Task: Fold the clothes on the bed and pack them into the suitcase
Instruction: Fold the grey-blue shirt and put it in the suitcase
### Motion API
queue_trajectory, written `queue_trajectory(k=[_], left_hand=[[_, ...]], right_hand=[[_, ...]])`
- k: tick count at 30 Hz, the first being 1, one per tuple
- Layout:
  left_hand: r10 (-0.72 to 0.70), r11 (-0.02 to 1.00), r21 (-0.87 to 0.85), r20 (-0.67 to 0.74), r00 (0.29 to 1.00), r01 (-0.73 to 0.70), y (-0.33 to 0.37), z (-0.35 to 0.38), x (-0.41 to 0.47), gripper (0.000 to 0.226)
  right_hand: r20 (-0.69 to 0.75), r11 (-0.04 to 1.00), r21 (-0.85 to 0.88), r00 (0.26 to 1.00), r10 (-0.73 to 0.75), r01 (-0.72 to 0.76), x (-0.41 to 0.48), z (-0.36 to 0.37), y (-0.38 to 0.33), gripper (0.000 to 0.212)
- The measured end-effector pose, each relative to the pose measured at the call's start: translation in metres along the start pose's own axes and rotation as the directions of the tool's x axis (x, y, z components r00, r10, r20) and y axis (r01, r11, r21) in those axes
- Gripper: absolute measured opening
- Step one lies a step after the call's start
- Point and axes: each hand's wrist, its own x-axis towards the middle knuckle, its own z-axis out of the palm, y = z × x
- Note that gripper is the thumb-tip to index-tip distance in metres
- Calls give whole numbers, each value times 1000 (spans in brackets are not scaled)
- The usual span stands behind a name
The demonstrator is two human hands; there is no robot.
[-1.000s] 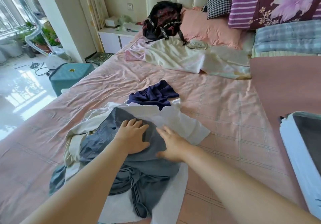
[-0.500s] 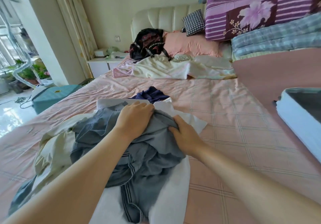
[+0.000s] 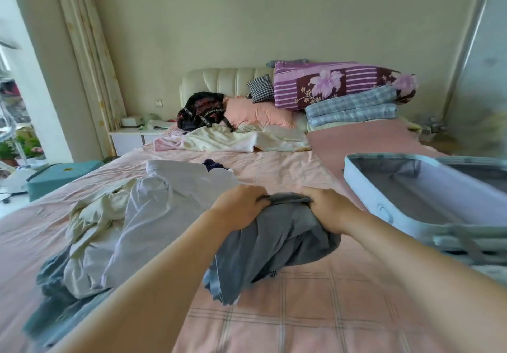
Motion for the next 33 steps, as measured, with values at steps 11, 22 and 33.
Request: queue_trajectory(k=[11,22,33], left_hand=[[97,986,132,15,995,-98,46,56,-22,34],[-52,990,143,257,965,15,0,104,-74,66],[-202,977,115,238,950,179,-11,95,-74,25]], right_hand=[[57,969,-196,985,165,-151,-61,42,56,62],[-152,962,-146,955,-253,231,-63,127,47,46],[803,947,-229,506,315,-226,-110,33,25,11]])
